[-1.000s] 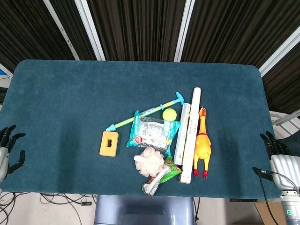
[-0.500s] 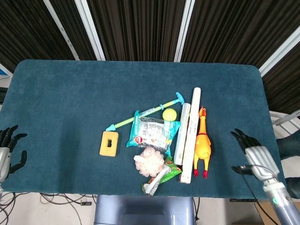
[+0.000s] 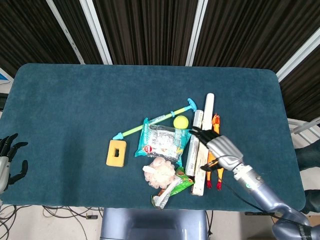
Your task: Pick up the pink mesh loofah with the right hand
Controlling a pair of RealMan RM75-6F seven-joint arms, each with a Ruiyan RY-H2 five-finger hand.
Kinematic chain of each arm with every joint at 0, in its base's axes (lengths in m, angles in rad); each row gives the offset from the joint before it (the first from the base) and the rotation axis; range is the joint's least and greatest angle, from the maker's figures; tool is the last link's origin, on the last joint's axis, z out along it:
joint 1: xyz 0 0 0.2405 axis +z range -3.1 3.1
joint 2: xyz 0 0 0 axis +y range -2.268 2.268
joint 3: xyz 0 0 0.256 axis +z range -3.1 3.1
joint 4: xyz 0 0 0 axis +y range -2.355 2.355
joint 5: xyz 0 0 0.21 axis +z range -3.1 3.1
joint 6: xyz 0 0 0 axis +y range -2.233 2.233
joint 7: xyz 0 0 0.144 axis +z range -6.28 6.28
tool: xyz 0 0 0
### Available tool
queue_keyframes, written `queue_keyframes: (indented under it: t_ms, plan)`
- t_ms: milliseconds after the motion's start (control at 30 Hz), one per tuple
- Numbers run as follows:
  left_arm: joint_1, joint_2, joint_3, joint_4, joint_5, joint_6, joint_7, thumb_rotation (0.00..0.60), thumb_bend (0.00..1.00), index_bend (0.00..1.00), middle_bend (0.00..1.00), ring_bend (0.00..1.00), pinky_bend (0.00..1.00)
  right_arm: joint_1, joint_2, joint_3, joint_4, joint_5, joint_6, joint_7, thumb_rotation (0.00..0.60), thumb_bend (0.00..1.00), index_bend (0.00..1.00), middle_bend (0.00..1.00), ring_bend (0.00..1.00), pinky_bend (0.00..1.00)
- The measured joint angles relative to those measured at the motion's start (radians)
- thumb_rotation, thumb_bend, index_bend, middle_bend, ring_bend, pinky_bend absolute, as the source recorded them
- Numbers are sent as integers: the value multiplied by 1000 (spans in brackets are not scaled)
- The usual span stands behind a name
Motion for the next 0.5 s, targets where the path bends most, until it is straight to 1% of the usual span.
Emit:
queue_keyframes:
  t_ms: [133,233,500]
  plan:
    - [-2,1,0,-3,-6,-7,1,600,483,236,49,18,0,30,-74,-18,14,-35,-17,-34,600,133,46,46,152,164]
    - [-2,2,0,-7,-7,-8,-1,600,483,237,45,18,0,53,-130,-28,30,-36,-36,-84,600,134,46,47,152,164]
    - [0,-3,-10,-10,-26,-6,-12,600,483,239,45,18,0,101,-278,-32,76,38,-68,-279,600,133,45,48,153,164]
